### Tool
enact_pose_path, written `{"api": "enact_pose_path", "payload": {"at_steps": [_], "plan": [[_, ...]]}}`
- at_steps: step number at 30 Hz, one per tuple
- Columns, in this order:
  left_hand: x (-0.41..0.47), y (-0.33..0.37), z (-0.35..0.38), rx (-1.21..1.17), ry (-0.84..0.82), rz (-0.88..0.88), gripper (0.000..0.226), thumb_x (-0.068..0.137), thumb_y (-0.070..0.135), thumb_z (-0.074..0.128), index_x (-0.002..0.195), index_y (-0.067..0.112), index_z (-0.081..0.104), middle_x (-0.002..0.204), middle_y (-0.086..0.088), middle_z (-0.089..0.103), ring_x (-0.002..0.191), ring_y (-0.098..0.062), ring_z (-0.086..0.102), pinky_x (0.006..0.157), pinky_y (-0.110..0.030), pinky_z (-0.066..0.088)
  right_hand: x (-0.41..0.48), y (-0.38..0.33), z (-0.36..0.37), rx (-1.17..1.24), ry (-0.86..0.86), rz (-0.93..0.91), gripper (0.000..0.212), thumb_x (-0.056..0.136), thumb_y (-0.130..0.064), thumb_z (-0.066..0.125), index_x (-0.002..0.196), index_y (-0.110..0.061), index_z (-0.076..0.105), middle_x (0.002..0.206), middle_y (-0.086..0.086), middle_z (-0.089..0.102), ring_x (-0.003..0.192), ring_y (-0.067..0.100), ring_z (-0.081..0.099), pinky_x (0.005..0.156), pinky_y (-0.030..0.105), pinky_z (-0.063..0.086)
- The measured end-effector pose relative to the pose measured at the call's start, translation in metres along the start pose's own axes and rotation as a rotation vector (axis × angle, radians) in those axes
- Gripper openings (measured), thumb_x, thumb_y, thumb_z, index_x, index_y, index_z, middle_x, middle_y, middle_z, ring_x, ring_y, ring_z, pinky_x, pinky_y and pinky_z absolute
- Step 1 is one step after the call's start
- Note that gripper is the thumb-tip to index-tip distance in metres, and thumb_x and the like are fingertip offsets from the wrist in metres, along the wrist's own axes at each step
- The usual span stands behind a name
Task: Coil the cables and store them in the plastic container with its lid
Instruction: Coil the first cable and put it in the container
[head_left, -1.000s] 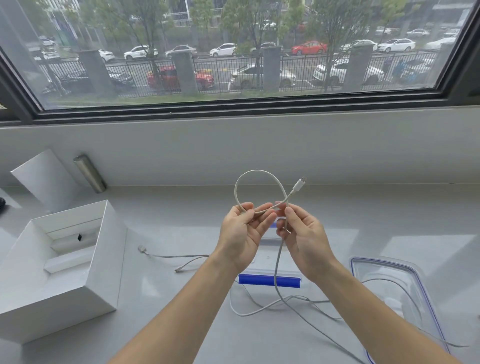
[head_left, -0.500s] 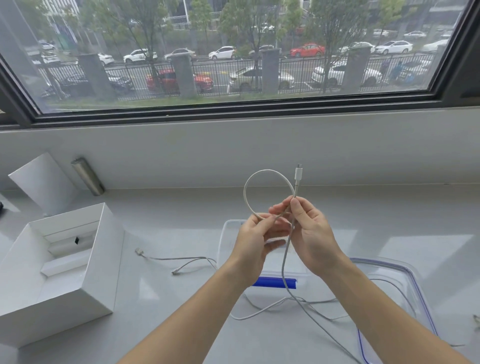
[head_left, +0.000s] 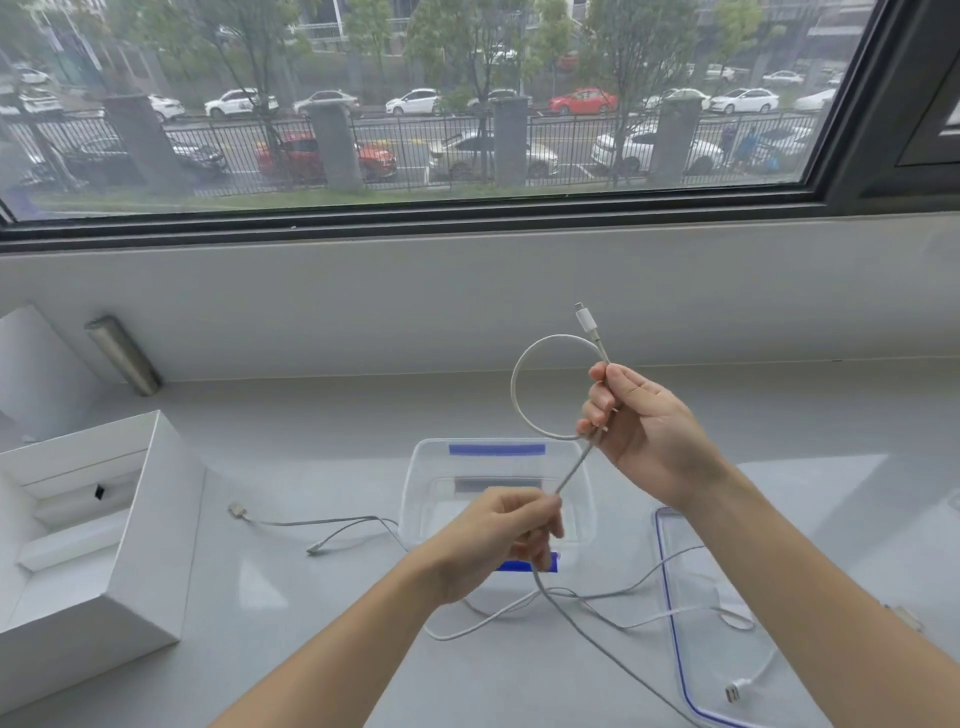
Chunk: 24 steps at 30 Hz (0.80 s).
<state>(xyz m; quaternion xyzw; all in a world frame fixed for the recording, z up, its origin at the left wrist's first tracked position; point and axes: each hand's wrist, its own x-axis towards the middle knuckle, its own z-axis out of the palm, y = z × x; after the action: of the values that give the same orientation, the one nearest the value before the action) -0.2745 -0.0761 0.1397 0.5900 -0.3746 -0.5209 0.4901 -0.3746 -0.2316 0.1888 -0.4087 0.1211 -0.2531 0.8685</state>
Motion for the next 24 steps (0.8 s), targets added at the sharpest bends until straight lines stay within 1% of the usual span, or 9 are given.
{"api": "enact_pose_path", "payload": {"at_steps": [2, 4, 7, 9, 12, 16, 18, 22, 24], "plan": [[-0.002, -0.003, -0.009, -0.075, 0.03, 0.033, 0.032, 0.093, 0.033, 0.051, 0.066, 0.015, 0.054, 0.059, -0.002, 0.038, 0.055, -0.017, 0.044, 0.068, -0.029, 0.045, 0.0, -0.006, -0.004, -0.005, -0.011, 0.027, 0.016, 0.087, -0.019, 0.047, 0.087, -0.009, 0.059, 0.058, -0.001, 0.046, 0.05, 0.014, 0.045, 0.058, 0.026, 0.048], [-0.004, -0.003, -0.015, -0.116, 0.045, 0.053, 0.034, 0.09, 0.036, 0.051, 0.063, 0.016, 0.051, 0.061, -0.004, 0.034, 0.054, -0.016, 0.037, 0.062, -0.026, 0.042, 0.0, -0.009, -0.005, 0.004, -0.009, 0.049, 0.017, 0.089, -0.017, 0.044, 0.086, -0.008, 0.058, 0.058, -0.001, 0.045, 0.05, 0.013, 0.044, 0.058, 0.026, 0.049], [-0.006, -0.001, -0.016, -0.111, 0.034, 0.056, 0.034, 0.093, 0.034, 0.049, 0.065, 0.014, 0.05, 0.062, -0.006, 0.03, 0.054, -0.016, 0.032, 0.061, -0.028, 0.038, 0.003, -0.013, -0.005, 0.066, 0.026, 0.07, 0.021, 0.095, -0.016, 0.039, 0.085, -0.009, 0.056, 0.058, -0.002, 0.042, 0.048, 0.012, 0.043, 0.056, 0.024, 0.047], [-0.008, 0.0, -0.015, -0.122, 0.037, 0.052, 0.034, 0.093, 0.033, 0.049, 0.065, 0.013, 0.049, 0.061, -0.005, 0.031, 0.053, -0.016, 0.033, 0.061, -0.028, 0.038, 0.006, -0.016, -0.004, 0.093, 0.049, 0.079, 0.022, 0.097, -0.016, 0.037, 0.084, -0.01, 0.054, 0.057, -0.003, 0.04, 0.047, 0.011, 0.04, 0.053, 0.023, 0.045], [-0.012, 0.004, -0.015, -0.188, 0.046, 0.029, 0.033, 0.089, 0.032, 0.051, 0.063, 0.012, 0.049, 0.056, -0.001, 0.033, 0.051, -0.015, 0.033, 0.057, -0.025, 0.041, 0.005, -0.021, -0.004, 0.025, 0.027, 0.075, 0.023, 0.098, -0.015, 0.036, 0.083, -0.009, 0.053, 0.056, -0.003, 0.039, 0.046, 0.011, 0.037, 0.049, 0.022, 0.042], [-0.02, 0.007, -0.024, -0.311, 0.019, -0.018, 0.034, 0.092, 0.03, 0.052, 0.064, 0.01, 0.048, 0.053, 0.0, 0.027, 0.043, -0.013, 0.03, 0.05, -0.025, 0.04, 0.005, -0.036, -0.008, 0.043, 0.021, 0.062, 0.023, 0.096, -0.016, 0.037, 0.081, -0.011, 0.053, 0.054, -0.004, 0.04, 0.044, 0.01, 0.037, 0.048, 0.02, 0.041], [-0.024, 0.005, -0.031, -0.375, -0.006, -0.029, 0.032, 0.088, 0.031, 0.056, 0.063, 0.011, 0.05, 0.052, 0.0, 0.028, 0.039, -0.012, 0.031, 0.048, -0.026, 0.04, 0.004, -0.047, -0.012, 0.052, 0.03, 0.055, 0.022, 0.096, -0.017, 0.038, 0.081, -0.012, 0.053, 0.053, -0.004, 0.041, 0.044, 0.009, 0.037, 0.047, 0.019, 0.039], [-0.032, 0.005, -0.044, -0.584, -0.038, -0.008, 0.027, 0.072, 0.029, 0.075, 0.069, 0.011, 0.055, 0.047, 0.003, 0.033, 0.034, -0.01, 0.034, 0.044, -0.023, 0.041, 0.001, -0.06, -0.022, -0.009, 0.041, 0.036, 0.024, 0.098, -0.017, 0.035, 0.081, -0.012, 0.052, 0.052, -0.004, 0.044, 0.043, 0.009, 0.038, 0.045, 0.019, 0.035], [-0.032, 0.01, -0.045, -0.632, -0.024, -0.001, 0.019, 0.079, 0.026, 0.067, 0.072, 0.011, 0.058, 0.045, 0.004, 0.033, 0.033, -0.008, 0.034, 0.039, -0.021, 0.039, 0.0, -0.061, -0.023, -0.043, 0.025, 0.027, 0.025, 0.098, -0.016, 0.033, 0.082, -0.011, 0.052, 0.051, -0.003, 0.046, 0.042, 0.01, 0.037, 0.045, 0.02, 0.034]]}}
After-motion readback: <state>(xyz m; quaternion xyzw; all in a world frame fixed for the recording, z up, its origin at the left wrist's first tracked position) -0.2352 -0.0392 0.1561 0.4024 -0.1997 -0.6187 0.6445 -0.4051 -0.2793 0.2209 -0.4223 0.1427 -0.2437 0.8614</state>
